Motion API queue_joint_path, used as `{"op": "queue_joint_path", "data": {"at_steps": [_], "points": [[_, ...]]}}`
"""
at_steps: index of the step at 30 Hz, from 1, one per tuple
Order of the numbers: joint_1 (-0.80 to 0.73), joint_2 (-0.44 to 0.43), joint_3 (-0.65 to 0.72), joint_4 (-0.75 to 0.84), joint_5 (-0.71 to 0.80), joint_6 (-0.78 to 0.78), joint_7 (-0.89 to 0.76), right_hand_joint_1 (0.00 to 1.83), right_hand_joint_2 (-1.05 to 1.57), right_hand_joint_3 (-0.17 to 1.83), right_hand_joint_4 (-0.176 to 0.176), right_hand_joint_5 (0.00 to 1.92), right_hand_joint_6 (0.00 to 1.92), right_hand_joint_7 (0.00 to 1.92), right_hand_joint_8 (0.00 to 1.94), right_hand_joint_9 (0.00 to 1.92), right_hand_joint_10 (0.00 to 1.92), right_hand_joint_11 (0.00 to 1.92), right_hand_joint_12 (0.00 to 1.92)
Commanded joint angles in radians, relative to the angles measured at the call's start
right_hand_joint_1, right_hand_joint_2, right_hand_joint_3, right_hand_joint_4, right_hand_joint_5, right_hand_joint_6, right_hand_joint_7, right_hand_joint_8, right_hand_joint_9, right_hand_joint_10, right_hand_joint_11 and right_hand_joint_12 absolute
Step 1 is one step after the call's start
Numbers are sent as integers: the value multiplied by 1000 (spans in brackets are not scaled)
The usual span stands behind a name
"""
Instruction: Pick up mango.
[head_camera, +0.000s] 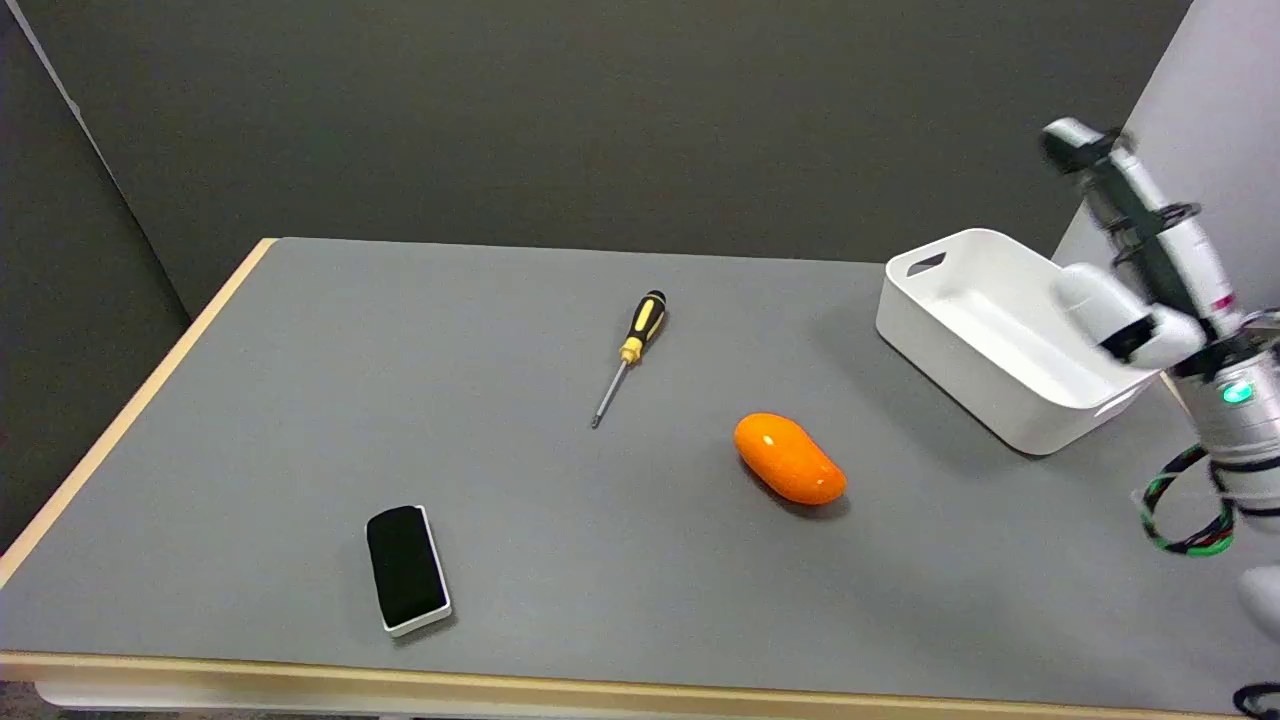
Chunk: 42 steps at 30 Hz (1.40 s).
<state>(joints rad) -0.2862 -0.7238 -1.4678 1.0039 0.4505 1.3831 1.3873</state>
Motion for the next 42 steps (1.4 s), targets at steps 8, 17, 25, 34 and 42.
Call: {"op": "queue_joint_path", "data": {"at_steps": [8, 17, 25, 34, 42], "points": [[-281, -210, -169, 592, -87, -395, -875, 537, 678, 807, -23, 207, 379, 202, 281, -1, 591, -1, 406], [-223, -265, -312, 680, 92, -481, -1374, 548, 622, 929, -29, 208, 452, 257, 400, 83, 720, -1, 525], [-124, -323, -436, 710, 237, -575, -1563, 569, 609, 942, -31, 229, 486, 305, 456, 152, 763, -1, 732], [-99, -403, -503, 703, 366, -613, -1782, 662, 656, 850, -47, 253, 435, 347, 395, 146, 817, -1, 731], [-103, -446, -552, 670, 443, -584, -1880, 638, 660, 835, -61, 235, 413, 328, 388, 126, 810, -1, 608]]}}
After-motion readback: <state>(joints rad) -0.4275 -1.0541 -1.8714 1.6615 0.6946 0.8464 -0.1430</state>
